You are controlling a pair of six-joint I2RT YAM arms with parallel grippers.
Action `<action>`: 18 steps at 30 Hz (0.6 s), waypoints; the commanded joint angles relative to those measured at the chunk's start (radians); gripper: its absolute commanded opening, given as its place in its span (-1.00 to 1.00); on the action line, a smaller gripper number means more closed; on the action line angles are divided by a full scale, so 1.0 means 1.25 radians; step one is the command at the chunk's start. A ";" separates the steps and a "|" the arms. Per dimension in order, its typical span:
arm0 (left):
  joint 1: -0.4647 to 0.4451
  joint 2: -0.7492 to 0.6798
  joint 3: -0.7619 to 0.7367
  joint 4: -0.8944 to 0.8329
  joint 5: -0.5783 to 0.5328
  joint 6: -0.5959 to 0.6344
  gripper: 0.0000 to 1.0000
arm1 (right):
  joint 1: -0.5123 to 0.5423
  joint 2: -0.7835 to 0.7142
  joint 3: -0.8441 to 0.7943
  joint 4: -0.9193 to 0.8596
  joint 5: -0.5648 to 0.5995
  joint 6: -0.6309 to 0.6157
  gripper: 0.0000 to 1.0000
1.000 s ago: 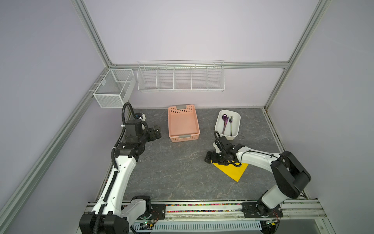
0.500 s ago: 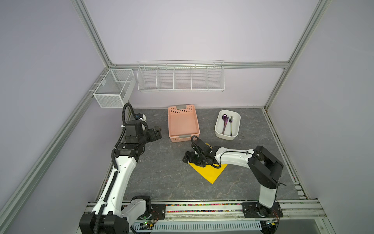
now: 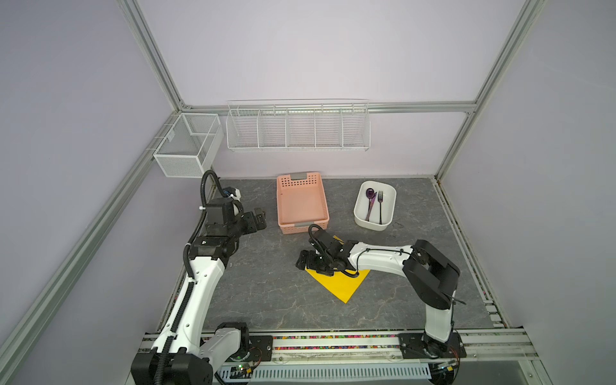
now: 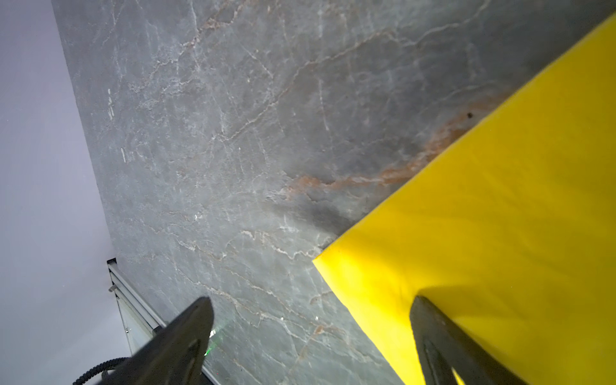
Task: Place the utensils on the paper napkin and roll it up
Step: 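Push the yellow napkin with the right gripper toward the table centre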
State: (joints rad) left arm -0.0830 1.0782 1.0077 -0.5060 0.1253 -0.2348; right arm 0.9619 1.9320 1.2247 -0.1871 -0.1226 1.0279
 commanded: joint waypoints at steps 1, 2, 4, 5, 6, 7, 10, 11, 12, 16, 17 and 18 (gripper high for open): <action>0.006 -0.005 -0.008 0.005 0.008 -0.005 1.00 | -0.008 0.019 0.023 -0.048 0.010 -0.012 0.90; 0.006 -0.005 -0.008 0.004 0.006 -0.004 1.00 | -0.009 0.021 0.027 -0.051 0.009 -0.016 0.90; 0.006 -0.005 -0.008 0.003 0.004 -0.005 1.00 | -0.014 0.022 0.030 -0.049 0.002 -0.021 0.91; 0.006 -0.005 -0.008 0.004 0.004 -0.005 1.00 | -0.015 0.021 0.031 -0.048 0.000 -0.022 0.90; 0.006 -0.004 -0.008 0.005 0.005 -0.005 1.00 | -0.017 0.019 0.034 -0.049 -0.003 -0.027 0.90; 0.006 -0.003 -0.008 0.004 0.004 -0.005 1.00 | -0.020 0.015 0.037 -0.052 -0.005 -0.032 0.90; 0.006 -0.005 -0.008 0.004 0.004 -0.004 1.00 | -0.030 -0.014 0.047 -0.066 -0.002 -0.062 0.90; 0.006 -0.006 -0.008 0.003 0.002 -0.003 1.00 | -0.034 -0.024 0.052 -0.079 0.000 -0.075 0.90; 0.006 -0.006 -0.008 0.003 0.002 -0.004 1.00 | -0.041 -0.036 0.063 -0.099 0.001 -0.096 0.90; 0.006 -0.005 -0.007 0.003 0.001 -0.004 1.00 | -0.077 -0.088 0.091 -0.190 0.015 -0.167 0.87; 0.006 -0.004 -0.007 0.003 0.002 -0.004 1.00 | -0.089 -0.100 0.097 -0.212 0.019 -0.184 0.86; 0.006 -0.004 -0.008 0.004 0.000 -0.005 1.00 | -0.102 -0.113 0.107 -0.240 0.024 -0.205 0.85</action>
State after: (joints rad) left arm -0.0830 1.0782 1.0077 -0.5060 0.1284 -0.2348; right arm 0.8715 1.8751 1.3170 -0.3748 -0.1192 0.8604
